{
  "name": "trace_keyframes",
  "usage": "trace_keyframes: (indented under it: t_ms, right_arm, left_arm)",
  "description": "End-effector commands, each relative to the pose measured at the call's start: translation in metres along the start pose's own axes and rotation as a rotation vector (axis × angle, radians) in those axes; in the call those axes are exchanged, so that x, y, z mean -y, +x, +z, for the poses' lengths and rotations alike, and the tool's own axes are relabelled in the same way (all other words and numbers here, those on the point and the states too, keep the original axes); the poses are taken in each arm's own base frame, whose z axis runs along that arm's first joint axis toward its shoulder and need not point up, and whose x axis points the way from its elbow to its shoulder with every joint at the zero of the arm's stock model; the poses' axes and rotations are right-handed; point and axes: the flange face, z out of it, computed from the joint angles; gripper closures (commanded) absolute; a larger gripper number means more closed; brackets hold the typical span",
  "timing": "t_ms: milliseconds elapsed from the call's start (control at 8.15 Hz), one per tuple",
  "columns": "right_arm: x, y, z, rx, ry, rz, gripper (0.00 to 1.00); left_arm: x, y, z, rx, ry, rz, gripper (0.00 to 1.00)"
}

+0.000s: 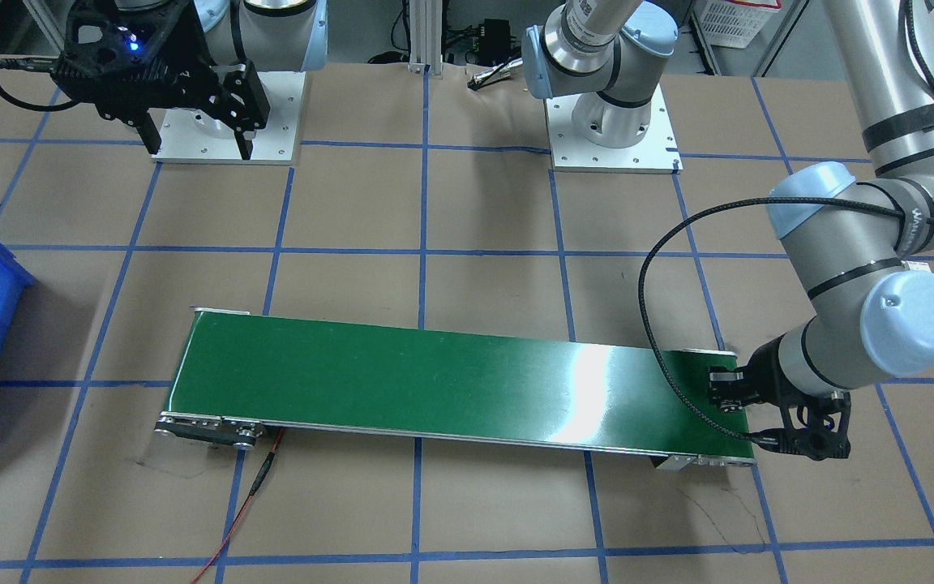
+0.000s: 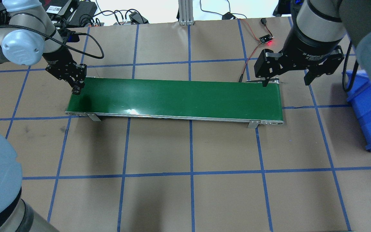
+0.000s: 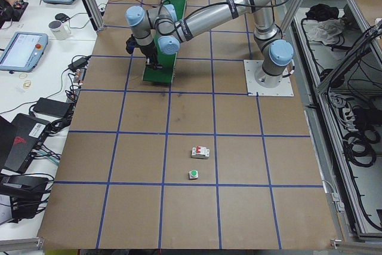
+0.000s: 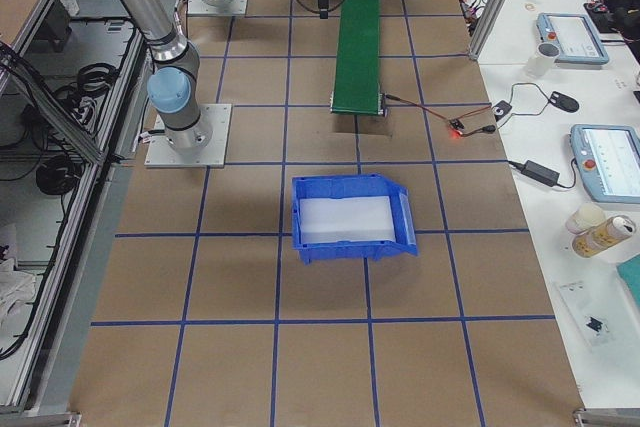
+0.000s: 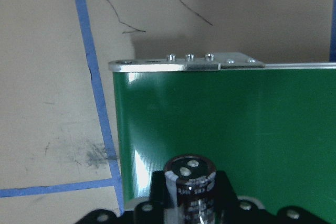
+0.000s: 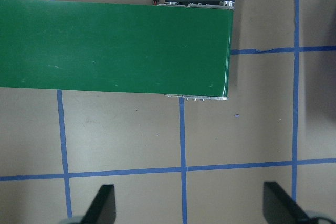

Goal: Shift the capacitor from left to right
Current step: 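Carry the capacitor with the left gripper over the conveyor's near end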

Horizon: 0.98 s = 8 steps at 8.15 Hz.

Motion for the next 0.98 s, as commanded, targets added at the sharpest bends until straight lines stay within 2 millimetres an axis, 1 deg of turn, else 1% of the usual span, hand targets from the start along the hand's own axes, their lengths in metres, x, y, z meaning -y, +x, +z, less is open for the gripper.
trace_keyframes:
  t_ms: [0, 245, 368, 491, 613, 736, 859]
  right_arm:
    - [0.001, 0.0, -0.001, 0.004, 0.006, 0.002, 0.0]
    - [0.003, 0.001, -0.008, -0.001, 0.026, 0.001, 0.0]
    - [0.009, 0.001, -0.006, 0.004, 0.036, 0.008, 0.0]
    - [0.024, -0.001, 0.009, 0.004, 0.021, 0.016, 0.0]
    - [0.04, -0.006, 0.008, 0.038, 0.085, 0.02, 0.0]
    - [0.053, -0.008, 0.02, 0.052, 0.081, 0.023, 0.0]
    - [0.072, -0.011, 0.045, 0.052, 0.062, 0.021, 0.0]
  left_arm:
    - [0.01, 0.004, 0.001, 0.023, 0.069, 0.002, 1.0]
    - [0.01, 0.005, 0.002, 0.022, 0.068, 0.001, 1.0]
    - [0.009, 0.012, 0.004, 0.021, 0.064, 0.008, 1.0]
    - [0.004, 0.022, 0.01, 0.019, 0.048, 0.007, 1.0]
    - [-0.002, 0.024, 0.021, 0.016, 0.028, 0.001, 1.0]
    - [-0.003, 0.025, 0.023, 0.014, 0.023, -0.001, 1.0]
    - [-0.003, 0.025, 0.027, 0.011, 0.016, 0.001, 0.82]
